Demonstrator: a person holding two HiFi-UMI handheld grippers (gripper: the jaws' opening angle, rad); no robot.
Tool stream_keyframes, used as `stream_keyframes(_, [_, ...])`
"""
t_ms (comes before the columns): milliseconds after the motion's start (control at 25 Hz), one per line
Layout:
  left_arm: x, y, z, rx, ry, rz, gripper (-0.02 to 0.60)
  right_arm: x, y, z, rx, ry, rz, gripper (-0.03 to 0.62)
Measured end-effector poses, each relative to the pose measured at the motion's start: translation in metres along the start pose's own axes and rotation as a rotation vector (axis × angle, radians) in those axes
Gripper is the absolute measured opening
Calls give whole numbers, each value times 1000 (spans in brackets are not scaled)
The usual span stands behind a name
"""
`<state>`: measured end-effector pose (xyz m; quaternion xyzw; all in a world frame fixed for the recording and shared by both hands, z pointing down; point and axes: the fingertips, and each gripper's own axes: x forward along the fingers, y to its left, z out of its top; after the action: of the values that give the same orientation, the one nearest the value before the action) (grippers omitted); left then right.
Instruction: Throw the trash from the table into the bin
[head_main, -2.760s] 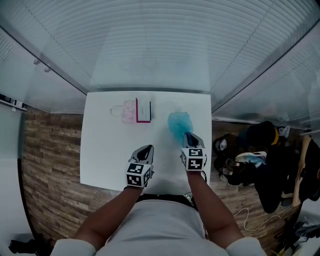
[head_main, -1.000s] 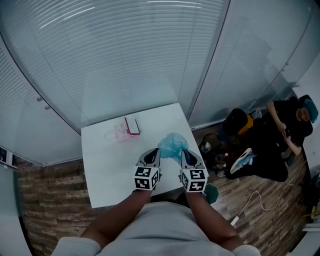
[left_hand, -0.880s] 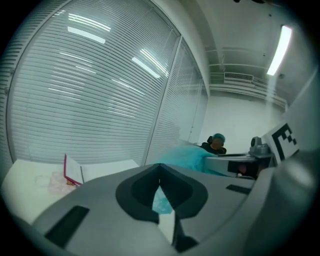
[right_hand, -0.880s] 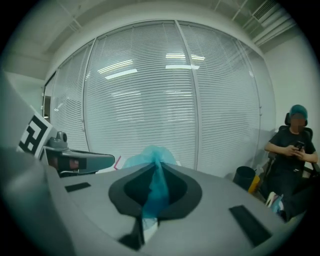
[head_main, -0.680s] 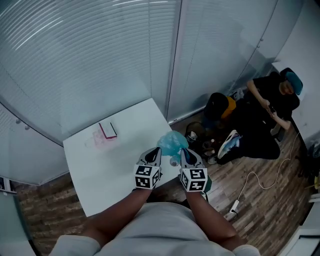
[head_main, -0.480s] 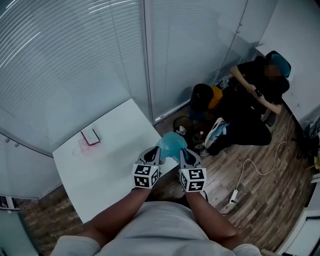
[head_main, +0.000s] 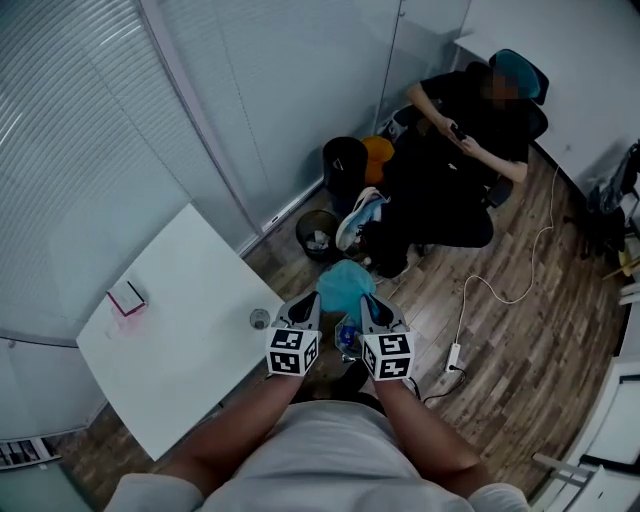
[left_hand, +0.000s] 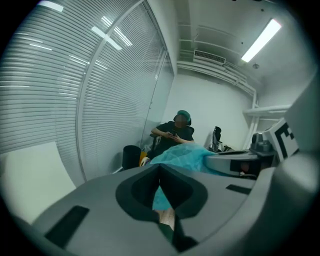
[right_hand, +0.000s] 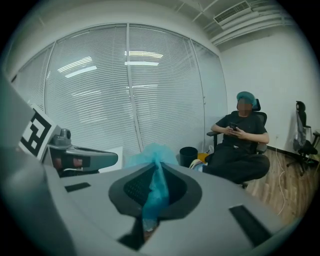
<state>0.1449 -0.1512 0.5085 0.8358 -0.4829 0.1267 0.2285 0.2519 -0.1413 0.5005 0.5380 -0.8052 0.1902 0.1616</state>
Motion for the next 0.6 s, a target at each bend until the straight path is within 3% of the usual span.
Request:
stream_keyframes(160, [41,-25,-20,-4,43,-23,5,5,-38,-21,20,37,-12,15])
stream_keyframes(600, [109,-54,-140,-39,236,-56,5,30,-107,-143,72,214,-25,15])
